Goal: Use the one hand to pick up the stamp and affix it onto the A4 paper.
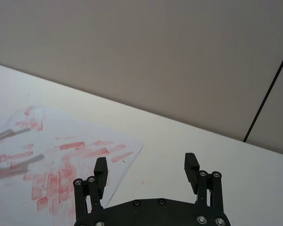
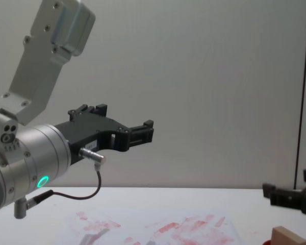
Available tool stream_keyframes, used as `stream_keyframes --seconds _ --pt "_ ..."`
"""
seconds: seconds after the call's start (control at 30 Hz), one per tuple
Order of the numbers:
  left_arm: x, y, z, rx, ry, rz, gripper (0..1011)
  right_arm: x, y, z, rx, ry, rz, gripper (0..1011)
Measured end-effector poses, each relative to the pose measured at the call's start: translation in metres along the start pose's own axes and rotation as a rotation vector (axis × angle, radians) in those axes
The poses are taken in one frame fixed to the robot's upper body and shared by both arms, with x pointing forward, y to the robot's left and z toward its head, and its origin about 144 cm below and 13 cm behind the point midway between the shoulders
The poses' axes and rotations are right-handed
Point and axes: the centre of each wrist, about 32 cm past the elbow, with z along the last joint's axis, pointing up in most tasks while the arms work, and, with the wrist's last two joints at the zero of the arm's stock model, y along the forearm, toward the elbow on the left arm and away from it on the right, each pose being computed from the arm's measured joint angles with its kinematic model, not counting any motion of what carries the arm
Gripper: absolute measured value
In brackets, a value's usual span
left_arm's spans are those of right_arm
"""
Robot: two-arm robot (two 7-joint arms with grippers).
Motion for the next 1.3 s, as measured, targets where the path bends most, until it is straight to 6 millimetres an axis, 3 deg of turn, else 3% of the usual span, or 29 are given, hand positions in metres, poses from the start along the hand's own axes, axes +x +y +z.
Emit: stream_keyframes --seconds 0.93,1.3 --pt "0.0 0.0 0.0 0.0 0.0 0.0 1002 0.014 0.007 -0.018 -0.148 -0.01 0.102 994" --pt "0.0 0.0 0.0 0.0 0.0 0.0 1002 0.018 0.007 -0.02 -0.182 0.011 0.126 729"
